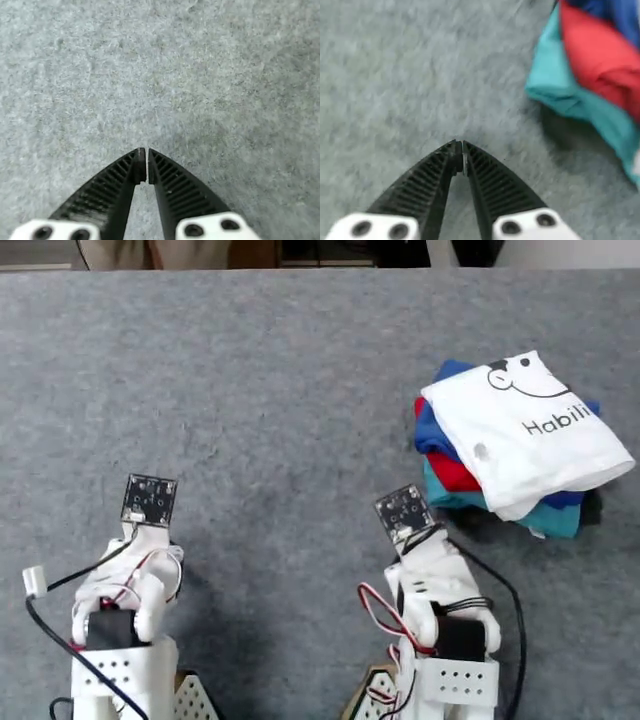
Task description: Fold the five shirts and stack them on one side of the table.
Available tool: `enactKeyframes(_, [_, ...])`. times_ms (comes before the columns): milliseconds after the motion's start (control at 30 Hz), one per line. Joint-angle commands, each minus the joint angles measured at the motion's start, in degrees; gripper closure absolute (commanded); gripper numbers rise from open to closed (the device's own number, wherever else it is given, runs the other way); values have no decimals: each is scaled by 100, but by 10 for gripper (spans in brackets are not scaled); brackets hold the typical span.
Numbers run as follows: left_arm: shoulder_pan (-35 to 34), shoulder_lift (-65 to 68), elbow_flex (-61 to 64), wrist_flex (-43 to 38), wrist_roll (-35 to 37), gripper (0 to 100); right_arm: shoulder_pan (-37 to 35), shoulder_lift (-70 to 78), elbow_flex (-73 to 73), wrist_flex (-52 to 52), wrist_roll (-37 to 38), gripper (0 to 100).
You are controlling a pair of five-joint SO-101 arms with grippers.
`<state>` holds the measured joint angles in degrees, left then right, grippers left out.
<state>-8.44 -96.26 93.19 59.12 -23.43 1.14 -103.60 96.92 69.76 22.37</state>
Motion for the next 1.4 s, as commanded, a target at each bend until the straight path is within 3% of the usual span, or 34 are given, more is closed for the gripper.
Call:
enactKeyframes(0, [-132, -673, 273, -70, -26, 973, -66, -523, -4, 229, -70, 989])
enactKeyframes(1367, [-88, -752, 360, -62, -9, 972, -31, -532, -13, 466, -44, 989])
